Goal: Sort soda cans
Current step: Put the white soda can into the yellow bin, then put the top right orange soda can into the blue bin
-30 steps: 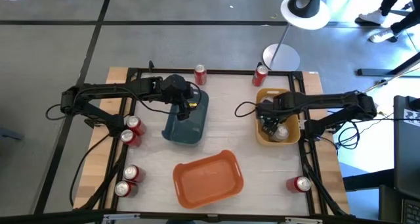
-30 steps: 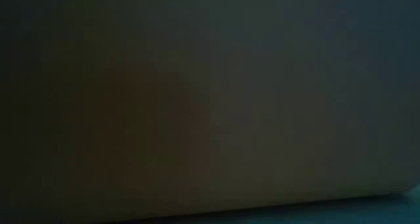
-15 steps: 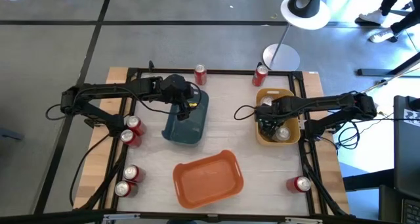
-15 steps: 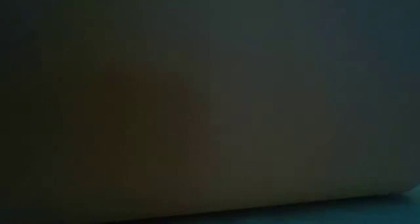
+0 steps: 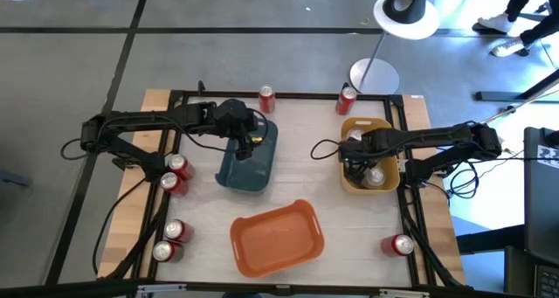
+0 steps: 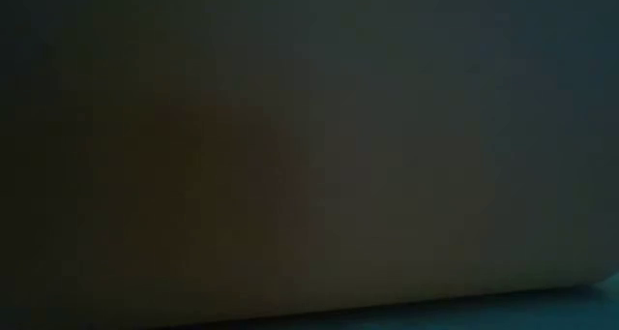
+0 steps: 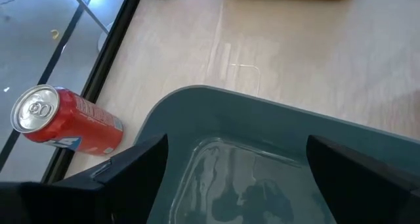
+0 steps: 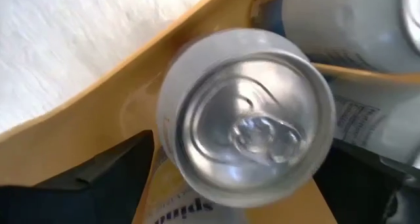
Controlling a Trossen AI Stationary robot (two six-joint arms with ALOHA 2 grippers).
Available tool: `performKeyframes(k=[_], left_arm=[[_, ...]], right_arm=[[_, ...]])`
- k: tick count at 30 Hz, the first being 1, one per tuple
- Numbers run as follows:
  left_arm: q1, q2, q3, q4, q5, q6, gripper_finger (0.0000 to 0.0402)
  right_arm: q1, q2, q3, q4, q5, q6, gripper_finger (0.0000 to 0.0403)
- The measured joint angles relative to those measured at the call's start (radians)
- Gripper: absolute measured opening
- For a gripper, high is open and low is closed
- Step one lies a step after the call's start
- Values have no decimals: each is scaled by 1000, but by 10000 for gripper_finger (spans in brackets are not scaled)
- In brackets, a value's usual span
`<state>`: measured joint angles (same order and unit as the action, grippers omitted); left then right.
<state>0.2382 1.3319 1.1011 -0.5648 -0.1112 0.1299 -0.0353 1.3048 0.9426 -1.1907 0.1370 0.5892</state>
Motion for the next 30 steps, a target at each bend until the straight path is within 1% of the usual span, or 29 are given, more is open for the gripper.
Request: performKeyframes(k=[3, 6, 9, 13, 17, 21, 25, 28, 30], left_arm=[[0, 0, 0, 0, 0, 1, 351], [0, 0, 0, 6, 0, 8, 351], [0, 0, 0, 26, 0, 9, 351], [0, 0, 0, 32, 0, 13, 351], [0, 0, 0, 22, 0, 12, 351], [0, 0, 0, 12, 0, 37, 351], [-2, 0, 0, 18, -2, 69, 351], [14, 0, 0, 35, -4, 69, 351], [36, 0, 0, 44, -5, 72, 351]], right_arm=[[0, 0, 59, -56, -35, 0, 384], [0, 0, 158, -156, -33, -17, 385], [0, 0, 259, -234, 10, -20, 385], [0, 0, 363, -244, 94, -21, 385], [2, 0, 410, -164, 156, -26, 385], [2, 0, 412, -66, 192, -95, 386], [-10, 2, 412, -4, 332, -152, 386], [-61, 2, 412, 37, 452, -186, 386], [-115, 2, 412, 85, 500, -193, 386]])
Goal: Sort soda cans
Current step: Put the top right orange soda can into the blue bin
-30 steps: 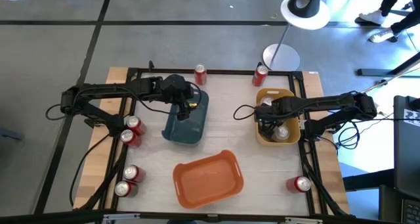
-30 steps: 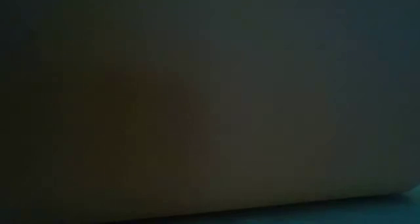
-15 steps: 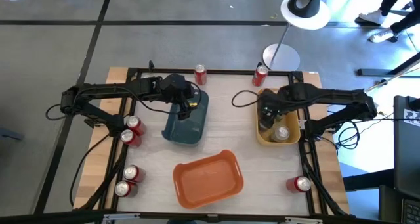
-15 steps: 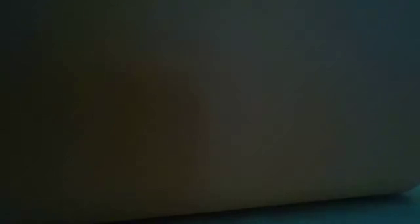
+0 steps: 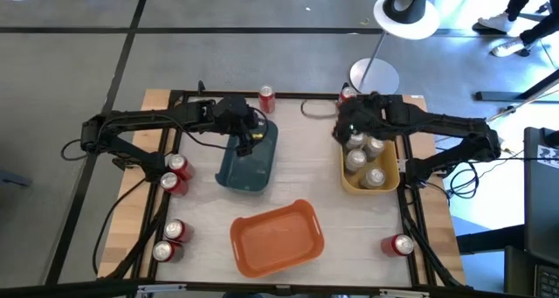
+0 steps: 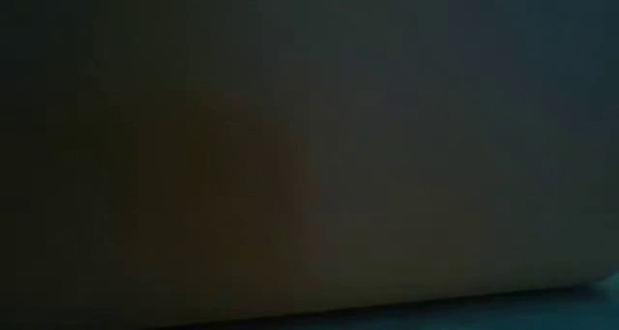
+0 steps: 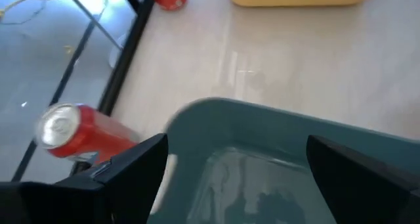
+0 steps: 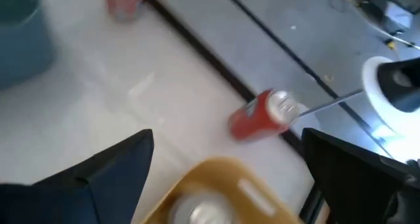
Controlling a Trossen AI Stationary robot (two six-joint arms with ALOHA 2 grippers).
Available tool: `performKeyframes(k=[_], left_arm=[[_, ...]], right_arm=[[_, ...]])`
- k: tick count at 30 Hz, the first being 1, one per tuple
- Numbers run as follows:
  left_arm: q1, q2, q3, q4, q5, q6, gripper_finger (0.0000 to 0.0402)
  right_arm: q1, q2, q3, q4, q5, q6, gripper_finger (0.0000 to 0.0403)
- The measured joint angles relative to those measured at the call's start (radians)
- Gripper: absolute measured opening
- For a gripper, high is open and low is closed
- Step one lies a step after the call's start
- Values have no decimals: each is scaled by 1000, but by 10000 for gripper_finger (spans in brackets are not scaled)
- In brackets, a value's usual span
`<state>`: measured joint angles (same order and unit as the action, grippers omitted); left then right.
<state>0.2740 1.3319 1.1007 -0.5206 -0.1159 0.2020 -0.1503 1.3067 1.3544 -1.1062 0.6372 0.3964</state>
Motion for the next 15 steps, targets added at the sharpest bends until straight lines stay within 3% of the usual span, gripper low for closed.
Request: performKeyframes(k=[5, 11, 15], left_arm=[[65, 0, 0, 63, -2, 43, 351], [161, 0, 0, 88, -2, 18, 351], [210, 0, 0, 98, -2, -15, 351]], right_arm=[[-173, 0, 0, 149, -32, -147, 386], [-440, 0, 0, 271, -281, -215, 386], [-560, 0, -2, 262, -328, -197, 386]])
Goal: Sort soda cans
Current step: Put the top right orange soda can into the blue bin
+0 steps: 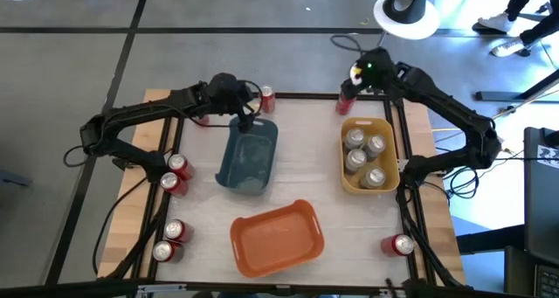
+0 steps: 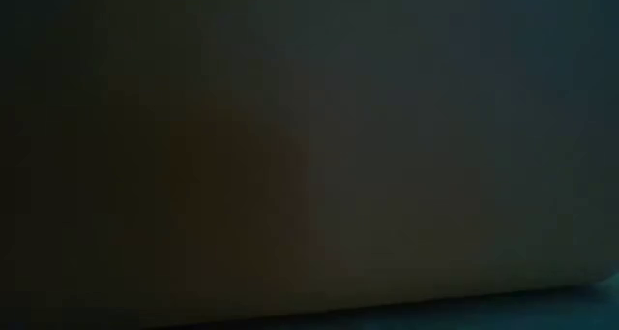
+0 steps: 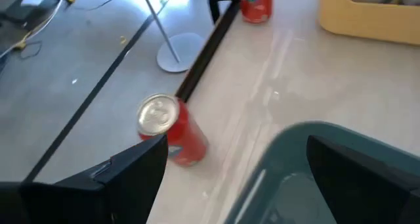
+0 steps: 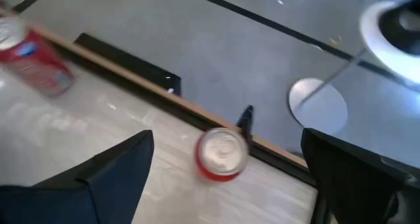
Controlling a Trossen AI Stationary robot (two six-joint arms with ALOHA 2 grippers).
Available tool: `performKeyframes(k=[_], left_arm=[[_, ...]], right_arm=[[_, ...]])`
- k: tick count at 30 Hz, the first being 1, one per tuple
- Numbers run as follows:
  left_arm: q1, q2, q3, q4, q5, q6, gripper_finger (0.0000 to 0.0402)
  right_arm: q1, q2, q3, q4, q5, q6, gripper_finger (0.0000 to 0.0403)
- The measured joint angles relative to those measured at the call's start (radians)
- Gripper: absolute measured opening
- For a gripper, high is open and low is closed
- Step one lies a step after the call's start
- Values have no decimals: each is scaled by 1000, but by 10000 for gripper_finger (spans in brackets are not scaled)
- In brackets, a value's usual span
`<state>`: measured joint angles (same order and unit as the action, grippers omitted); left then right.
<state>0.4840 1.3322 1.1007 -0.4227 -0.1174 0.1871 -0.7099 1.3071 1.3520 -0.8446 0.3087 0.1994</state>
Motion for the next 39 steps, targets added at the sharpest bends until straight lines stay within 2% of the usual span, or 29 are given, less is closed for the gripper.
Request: performKeyframes(k=[5, 14, 25, 31, 39], left_arm=[[27, 0, 0, 5, 1, 4, 351], [28, 0, 0, -48, 2, -20, 351], [28, 0, 0, -48, 2, -26, 351], [28, 0, 0, -37, 2, -24, 351], [29, 0, 0, -38, 2, -24, 351]], right_arm=[[-65, 0, -46, 28, -7, 10, 386], [-71, 0, -183, 78, -33, 96, 385], [-129, 22, -361, 397, -90, 113, 385], [-149, 104, -383, 459, -144, 108, 385], [-148, 187, -383, 497, -144, 90, 385]])
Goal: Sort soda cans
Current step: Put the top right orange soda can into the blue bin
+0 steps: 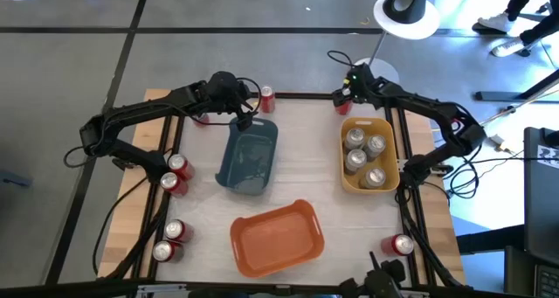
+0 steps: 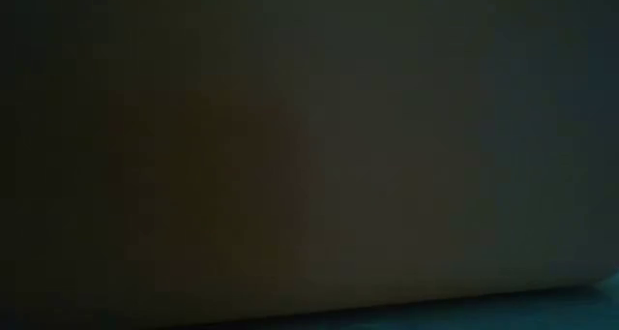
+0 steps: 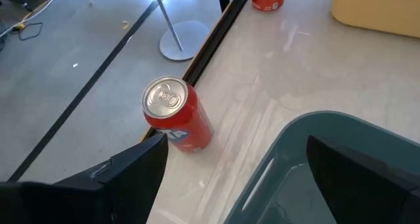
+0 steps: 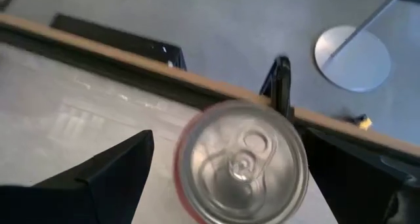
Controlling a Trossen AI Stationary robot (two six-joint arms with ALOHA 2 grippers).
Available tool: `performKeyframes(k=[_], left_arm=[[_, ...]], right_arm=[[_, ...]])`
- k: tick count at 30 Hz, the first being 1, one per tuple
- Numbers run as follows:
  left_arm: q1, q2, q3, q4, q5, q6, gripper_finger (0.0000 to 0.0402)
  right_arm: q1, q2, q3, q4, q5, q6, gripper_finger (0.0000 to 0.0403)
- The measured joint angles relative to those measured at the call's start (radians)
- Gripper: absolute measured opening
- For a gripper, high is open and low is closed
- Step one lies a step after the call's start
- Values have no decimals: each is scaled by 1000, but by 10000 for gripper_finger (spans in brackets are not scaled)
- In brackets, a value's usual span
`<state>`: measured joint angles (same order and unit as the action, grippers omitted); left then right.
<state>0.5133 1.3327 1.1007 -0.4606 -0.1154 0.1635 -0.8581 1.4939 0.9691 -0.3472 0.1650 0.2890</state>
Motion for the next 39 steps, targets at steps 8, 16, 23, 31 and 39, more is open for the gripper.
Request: performKeyframes(k=[8, 16, 23, 31, 39], left_arm=[[0, 0, 0, 0, 0, 10, 351], [0, 0, 0, 0, 0, 24, 351], [0, 0, 0, 0, 0, 32, 351], [0, 0, 0, -11, 0, 48, 351], [1, 0, 0, -32, -1, 44, 351]], right_arm=[[0, 53, 0, -47, 0, 2, 385], [0, 78, 0, -60, 0, 2, 362], [0, 77, 0, -52, 0, -9, 271], [1, 41, 2, -8, -48, -32, 271], [35, 31, 79, 15, -185, -51, 274]])
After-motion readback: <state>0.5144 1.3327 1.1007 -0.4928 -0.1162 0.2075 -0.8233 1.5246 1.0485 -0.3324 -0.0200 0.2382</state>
